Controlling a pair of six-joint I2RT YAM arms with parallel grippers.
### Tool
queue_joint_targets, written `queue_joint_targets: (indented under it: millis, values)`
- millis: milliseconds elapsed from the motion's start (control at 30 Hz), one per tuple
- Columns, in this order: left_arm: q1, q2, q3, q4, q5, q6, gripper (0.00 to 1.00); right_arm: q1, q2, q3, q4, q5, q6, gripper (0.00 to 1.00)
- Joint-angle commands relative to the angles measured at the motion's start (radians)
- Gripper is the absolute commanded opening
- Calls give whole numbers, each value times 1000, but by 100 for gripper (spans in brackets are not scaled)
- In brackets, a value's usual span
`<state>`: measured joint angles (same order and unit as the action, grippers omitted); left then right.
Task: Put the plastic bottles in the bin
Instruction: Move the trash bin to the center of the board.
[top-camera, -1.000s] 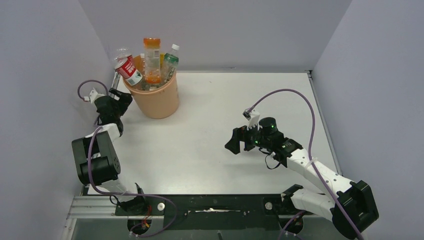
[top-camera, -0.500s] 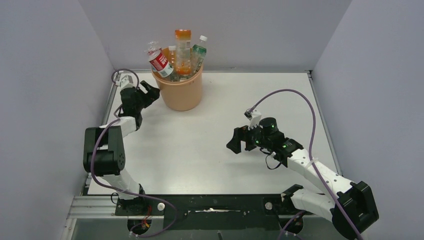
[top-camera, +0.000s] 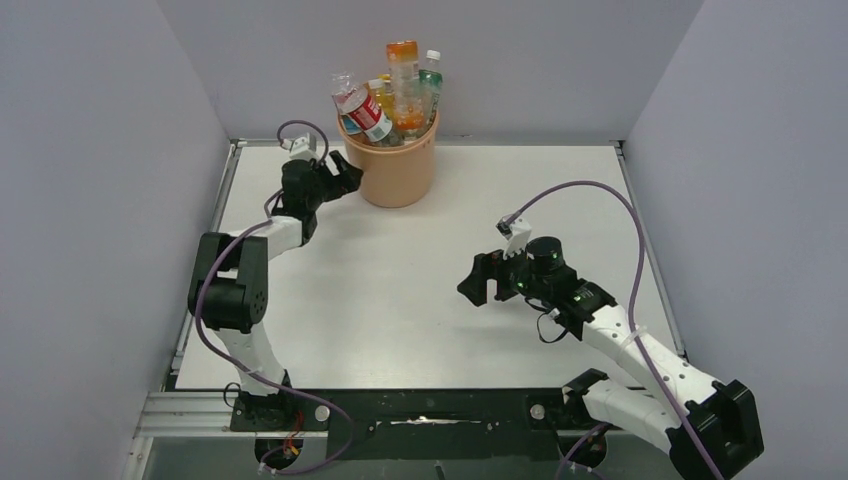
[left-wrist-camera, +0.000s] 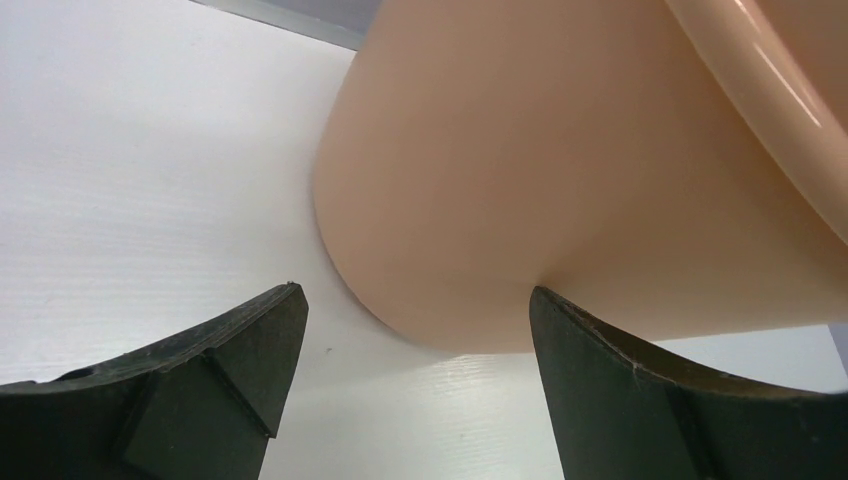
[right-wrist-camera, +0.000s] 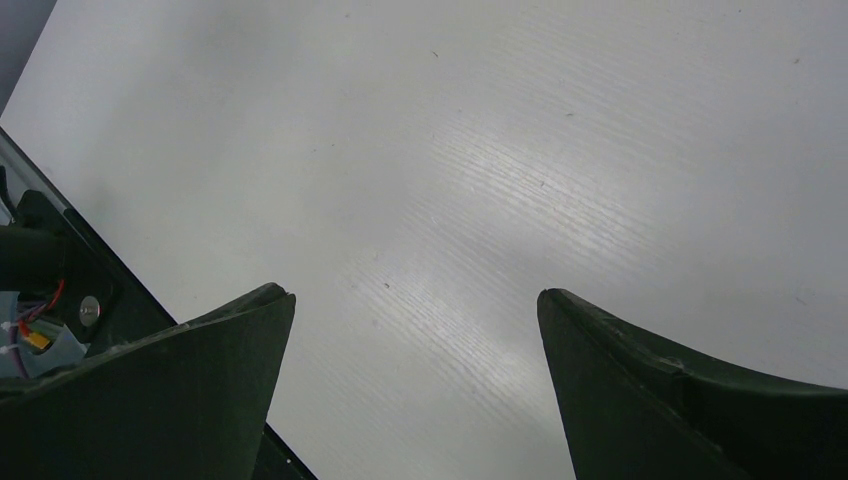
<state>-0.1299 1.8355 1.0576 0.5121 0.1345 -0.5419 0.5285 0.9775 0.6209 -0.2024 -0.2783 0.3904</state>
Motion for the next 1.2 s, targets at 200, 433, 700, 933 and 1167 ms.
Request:
queue_joint_targets:
  millis: [200, 433, 700, 933, 1167]
  values:
    - [-126, -81, 10, -43, -36, 115, 82, -60, -46, -20, 21, 57, 1, 98]
    - [-129, -236, -102, -104, -77, 131, 83, -165, -43, -28, 32, 76, -17, 98]
    - [-128, -394, -209, -170, -115, 117, 84, -206, -43, 5, 51, 195, -52, 98]
    - [-129, -559, -359, -178, -242, 96, 84, -226, -40, 21, 110, 364, -101, 98]
    - [-134, -672, -483, -233, -344, 96, 84, -353, -54, -3, 161, 524, -145, 98]
